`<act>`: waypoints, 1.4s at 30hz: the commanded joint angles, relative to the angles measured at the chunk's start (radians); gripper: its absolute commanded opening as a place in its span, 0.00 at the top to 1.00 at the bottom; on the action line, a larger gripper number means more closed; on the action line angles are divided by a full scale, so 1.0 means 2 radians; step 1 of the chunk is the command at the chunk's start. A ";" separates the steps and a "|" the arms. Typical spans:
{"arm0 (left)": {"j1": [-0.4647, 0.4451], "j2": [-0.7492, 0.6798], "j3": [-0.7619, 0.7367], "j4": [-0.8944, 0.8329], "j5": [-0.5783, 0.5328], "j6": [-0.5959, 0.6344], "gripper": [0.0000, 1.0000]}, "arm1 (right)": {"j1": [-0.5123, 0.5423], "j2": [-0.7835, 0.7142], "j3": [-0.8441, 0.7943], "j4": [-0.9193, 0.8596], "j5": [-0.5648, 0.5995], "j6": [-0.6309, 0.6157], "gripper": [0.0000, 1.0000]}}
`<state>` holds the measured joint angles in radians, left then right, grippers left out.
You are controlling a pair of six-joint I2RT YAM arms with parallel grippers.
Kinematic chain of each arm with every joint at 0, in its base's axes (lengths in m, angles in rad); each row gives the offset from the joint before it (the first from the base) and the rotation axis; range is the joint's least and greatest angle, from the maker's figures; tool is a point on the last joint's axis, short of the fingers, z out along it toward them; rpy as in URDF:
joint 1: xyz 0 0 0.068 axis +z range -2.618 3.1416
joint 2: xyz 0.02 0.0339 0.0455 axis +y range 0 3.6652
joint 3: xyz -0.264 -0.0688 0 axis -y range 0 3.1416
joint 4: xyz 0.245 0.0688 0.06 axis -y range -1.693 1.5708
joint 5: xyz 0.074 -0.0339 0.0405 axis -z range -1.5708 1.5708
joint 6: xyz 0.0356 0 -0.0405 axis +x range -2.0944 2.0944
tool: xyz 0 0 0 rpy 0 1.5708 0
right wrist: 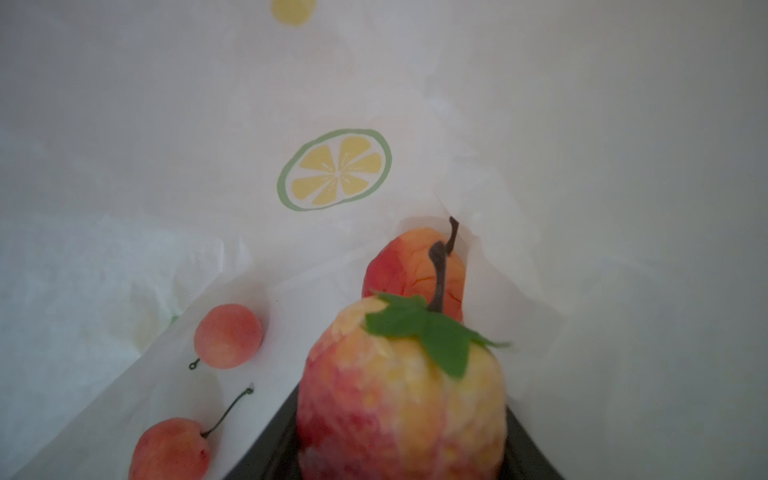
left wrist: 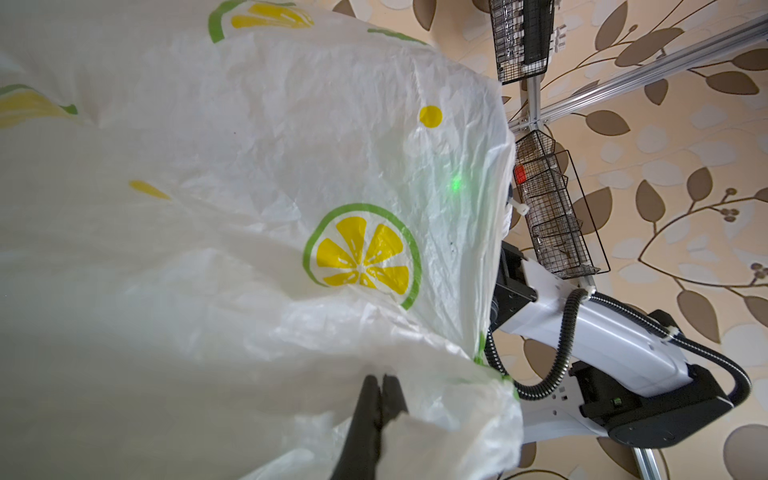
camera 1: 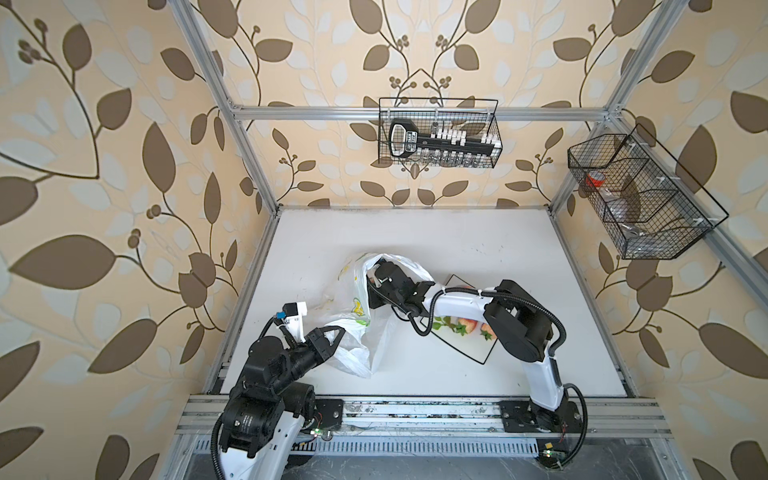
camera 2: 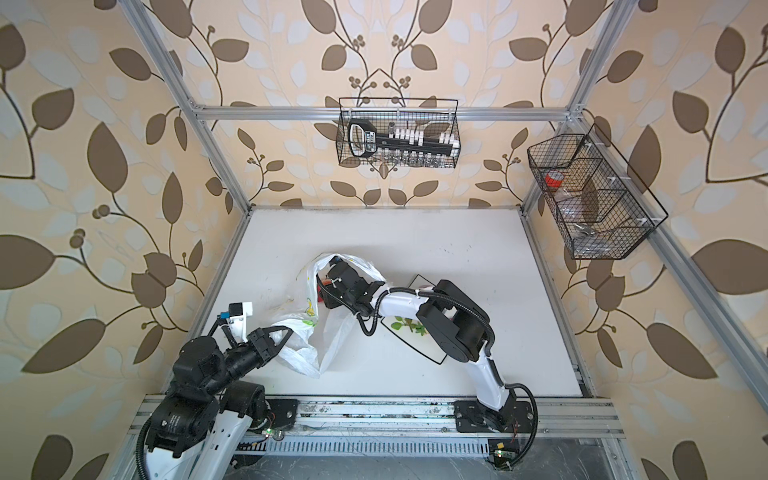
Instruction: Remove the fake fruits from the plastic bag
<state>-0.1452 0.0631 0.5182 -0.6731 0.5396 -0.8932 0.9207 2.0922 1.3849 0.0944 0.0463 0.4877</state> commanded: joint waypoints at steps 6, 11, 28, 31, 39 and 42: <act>-0.004 0.027 0.024 -0.009 0.040 0.036 0.48 | 0.001 0.041 0.038 -0.049 0.025 -0.034 0.59; -0.004 0.047 0.059 -0.020 0.076 0.071 0.22 | -0.003 0.051 0.056 -0.061 0.034 -0.019 0.59; -0.004 0.155 0.150 -0.104 0.072 0.185 0.04 | -0.004 0.105 0.170 -0.108 0.012 0.018 0.60; -0.004 0.174 0.161 -0.114 0.061 0.198 0.03 | -0.003 0.113 0.181 -0.111 0.008 0.020 0.60; -0.004 0.216 0.190 -0.137 0.034 0.235 0.03 | -0.004 0.118 0.186 -0.110 0.003 0.022 0.60; -0.004 0.225 0.201 -0.142 0.032 0.252 0.02 | -0.003 0.117 0.185 -0.110 0.001 0.023 0.60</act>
<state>-0.1452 0.4961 0.8715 -0.9360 0.6193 -0.4614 0.9089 2.3005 1.7210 -0.1143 0.0654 0.5209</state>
